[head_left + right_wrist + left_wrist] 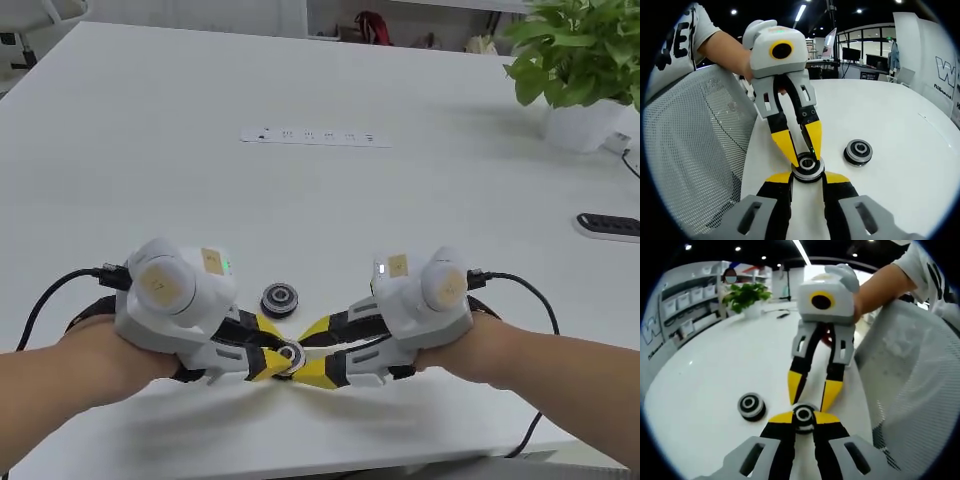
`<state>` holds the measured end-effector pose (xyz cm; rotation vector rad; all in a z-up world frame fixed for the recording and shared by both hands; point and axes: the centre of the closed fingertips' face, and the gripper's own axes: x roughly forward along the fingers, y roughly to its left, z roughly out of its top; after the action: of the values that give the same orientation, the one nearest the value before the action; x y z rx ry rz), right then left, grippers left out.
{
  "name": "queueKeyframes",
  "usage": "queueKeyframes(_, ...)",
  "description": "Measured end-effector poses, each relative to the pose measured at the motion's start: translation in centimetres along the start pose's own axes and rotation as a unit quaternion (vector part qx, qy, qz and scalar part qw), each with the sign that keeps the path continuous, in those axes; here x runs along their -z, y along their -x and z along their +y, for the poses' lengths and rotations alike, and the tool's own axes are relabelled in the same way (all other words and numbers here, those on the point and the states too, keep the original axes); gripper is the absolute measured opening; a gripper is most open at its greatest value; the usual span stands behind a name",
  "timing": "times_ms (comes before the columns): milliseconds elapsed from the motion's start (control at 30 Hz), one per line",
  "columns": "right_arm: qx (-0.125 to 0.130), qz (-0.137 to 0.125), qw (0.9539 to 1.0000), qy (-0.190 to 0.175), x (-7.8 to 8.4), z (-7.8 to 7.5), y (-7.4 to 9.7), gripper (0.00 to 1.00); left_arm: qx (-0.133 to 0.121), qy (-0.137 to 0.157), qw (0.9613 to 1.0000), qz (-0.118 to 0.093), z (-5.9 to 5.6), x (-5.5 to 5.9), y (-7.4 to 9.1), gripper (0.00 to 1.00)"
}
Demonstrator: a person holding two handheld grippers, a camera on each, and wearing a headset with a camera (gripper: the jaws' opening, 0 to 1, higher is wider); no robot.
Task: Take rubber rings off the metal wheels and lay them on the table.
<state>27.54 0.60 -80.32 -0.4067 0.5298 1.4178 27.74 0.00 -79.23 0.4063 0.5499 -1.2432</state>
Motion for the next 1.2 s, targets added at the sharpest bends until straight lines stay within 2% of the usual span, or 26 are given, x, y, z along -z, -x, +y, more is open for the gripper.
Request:
queueKeyframes(667, 0.005, 0.009, 0.9999, 0.012, 0.2, -0.1, 0.0, 0.20, -0.003, 0.003, 1.0000, -0.001, 0.1, 0.1, 0.0, 0.13)
queueKeyframes(767, 0.000, -0.001, 1.0000, -0.004, -0.3, 0.1, -0.4, 0.26, -0.004, 0.002, 1.0000, 0.000, 0.1, 0.1, 0.0, 0.13)
queueKeyframes(933, 0.004, 0.003, 0.9998, -0.021, -0.2, -0.2, -0.7, 0.24, -0.005, 0.002, 1.0000, -0.001, 0.1, 0.1, 0.0, 0.13)
queueKeyframes(1000, 0.005, 0.012, 0.9997, -0.022, 0.3, -0.2, -0.7, 0.24, -0.005, 0.002, 1.0000, 0.000, 0.1, 0.0, 0.0, 0.13)
queueKeyframes(1033, 0.001, 0.017, 0.9993, -0.034, 0.7, 0.0, -0.6, 0.23, -0.005, 0.002, 1.0000, 0.000, 0.1, 0.0, 0.0, 0.13)
queueKeyframes(1067, 0.004, 0.011, 0.9993, -0.036, 0.6, -0.1, -0.6, 0.22, -0.005, 0.002, 1.0000, 0.000, 0.1, 0.0, 0.0, 0.13)
queueKeyframes(1100, 0.003, 0.003, 0.9984, -0.056, 0.4, -0.1, -0.4, 0.22, -0.005, 0.002, 1.0000, -0.001, 0.1, 0.0, 0.0, 0.13)
queueKeyframes(1200, 0.001, 0.005, 0.9983, -0.058, 0.4, -0.1, -0.3, 0.21, -0.005, 0.002, 1.0000, -0.001, 0.1, 0.1, 0.0, 0.13)
